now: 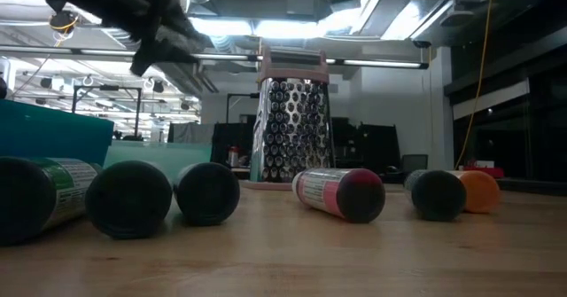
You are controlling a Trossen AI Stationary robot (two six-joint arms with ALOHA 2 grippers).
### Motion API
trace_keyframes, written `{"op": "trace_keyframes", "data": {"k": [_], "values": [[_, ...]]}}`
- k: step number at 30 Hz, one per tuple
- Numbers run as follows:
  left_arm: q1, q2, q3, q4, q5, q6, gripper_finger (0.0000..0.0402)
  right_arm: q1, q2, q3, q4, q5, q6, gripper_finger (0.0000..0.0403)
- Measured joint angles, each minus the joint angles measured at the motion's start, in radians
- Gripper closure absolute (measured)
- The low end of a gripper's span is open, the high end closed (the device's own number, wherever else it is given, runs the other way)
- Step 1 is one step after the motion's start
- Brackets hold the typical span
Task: Pick & Place Food Item
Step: Adjust the dark blue bin
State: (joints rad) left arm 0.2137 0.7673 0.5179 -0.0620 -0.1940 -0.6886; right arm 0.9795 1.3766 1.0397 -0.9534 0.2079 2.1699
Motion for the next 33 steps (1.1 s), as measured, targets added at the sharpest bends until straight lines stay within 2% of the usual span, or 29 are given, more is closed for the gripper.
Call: {"op": "trace_keyframes", "data": {"k": [3,7,11,13,14,17,19,22,27,33], "values": [[0.004,0.000,0.000,0.125,0.000,0.028,0.0217,-0.024,0.000,0.054,-0.031,0.126,-0.009,0.0167],[0.027,0.000,0.008,0.262,-0.001,0.044,0.0217,-0.098,0.000,0.138,-0.065,0.389,-0.069,0.0170],[0.056,0.000,0.053,0.348,0.016,0.091,0.0217,-0.207,0.000,0.241,-0.057,0.683,-0.230,0.0171],[0.071,0.000,0.082,0.357,0.036,0.116,0.0217,-0.276,0.000,0.284,-0.024,0.742,-0.366,0.0171],[0.078,0.000,0.099,0.354,0.044,0.128,0.0217,-0.314,0.000,0.299,0.000,0.730,-0.451,0.0171],[0.091,0.000,0.164,0.310,0.082,0.181,0.0217,-0.444,0.000,0.327,0.083,0.609,-0.701,0.0171],[0.095,0.000,0.231,0.189,0.084,0.233,0.0217,-0.520,0.001,0.328,0.163,0.548,-0.836,0.0171],[0.096,0.004,0.363,-0.095,0.040,0.327,0.0217,-0.609,0.008,0.328,0.271,0.475,-1.010,0.0171],[0.095,0.040,0.558,-0.512,-0.016,0.367,0.0217,-0.697,0.008,0.328,0.375,0.431,-1.144,0.0171],[0.072,0.075,0.587,-0.724,-0.011,0.158,0.0217,-0.734,0.008,0.328,0.429,0.362,-1.186,0.0171]]}}
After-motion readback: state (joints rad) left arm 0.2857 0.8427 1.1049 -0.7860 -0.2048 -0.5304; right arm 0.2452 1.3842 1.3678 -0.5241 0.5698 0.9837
